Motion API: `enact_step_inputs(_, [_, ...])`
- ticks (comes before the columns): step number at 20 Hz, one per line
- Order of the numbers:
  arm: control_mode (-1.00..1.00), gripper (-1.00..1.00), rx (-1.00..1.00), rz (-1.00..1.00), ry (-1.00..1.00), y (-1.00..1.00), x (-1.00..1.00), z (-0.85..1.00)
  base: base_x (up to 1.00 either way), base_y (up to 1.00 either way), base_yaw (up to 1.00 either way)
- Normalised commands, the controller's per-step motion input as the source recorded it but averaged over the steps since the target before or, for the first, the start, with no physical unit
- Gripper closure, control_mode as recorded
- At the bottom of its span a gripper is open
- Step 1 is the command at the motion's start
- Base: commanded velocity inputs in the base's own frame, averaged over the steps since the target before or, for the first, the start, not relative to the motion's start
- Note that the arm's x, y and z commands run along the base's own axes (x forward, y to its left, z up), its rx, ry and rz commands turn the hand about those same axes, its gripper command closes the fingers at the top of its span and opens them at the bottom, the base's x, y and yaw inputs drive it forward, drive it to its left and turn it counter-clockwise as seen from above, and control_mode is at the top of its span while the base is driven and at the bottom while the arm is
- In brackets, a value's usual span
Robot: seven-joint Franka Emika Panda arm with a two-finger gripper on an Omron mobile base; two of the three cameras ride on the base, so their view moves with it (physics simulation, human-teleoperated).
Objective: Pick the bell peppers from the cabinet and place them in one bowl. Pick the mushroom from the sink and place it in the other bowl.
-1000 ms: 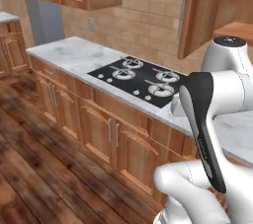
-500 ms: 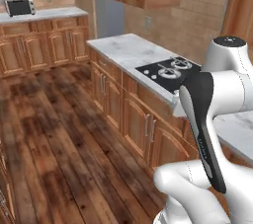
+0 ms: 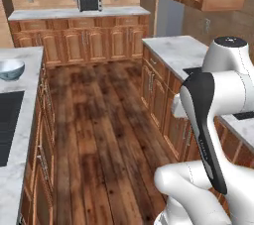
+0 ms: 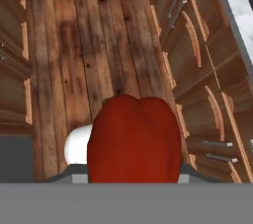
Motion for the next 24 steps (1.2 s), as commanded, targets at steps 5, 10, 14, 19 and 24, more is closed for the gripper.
enact_step_inputs(5, [1.00,1.00,0.00,0.00,0.00,0.00,0.00,0.00,0.01,0.02,0.50])
enact_step_inputs(10, [1.00,1.00,0.00,0.00,0.00,0.00,0.00,0.00,0.05,0.00,0.50])
enact_step_inputs(14, [1.00,1.00,0.00,0.00,0.00,0.00,0.00,0.00,0.02,0.00,0.50])
enact_step_inputs(19, [1.00,1.00,0.00,0.00,0.00,0.00,0.00,0.00,0.07,0.01,0.50])
enact_step_inputs(24, [1.00,1.00,0.00,0.00,0.00,0.00,0.00,0.00,0.16,0.06,0.48])
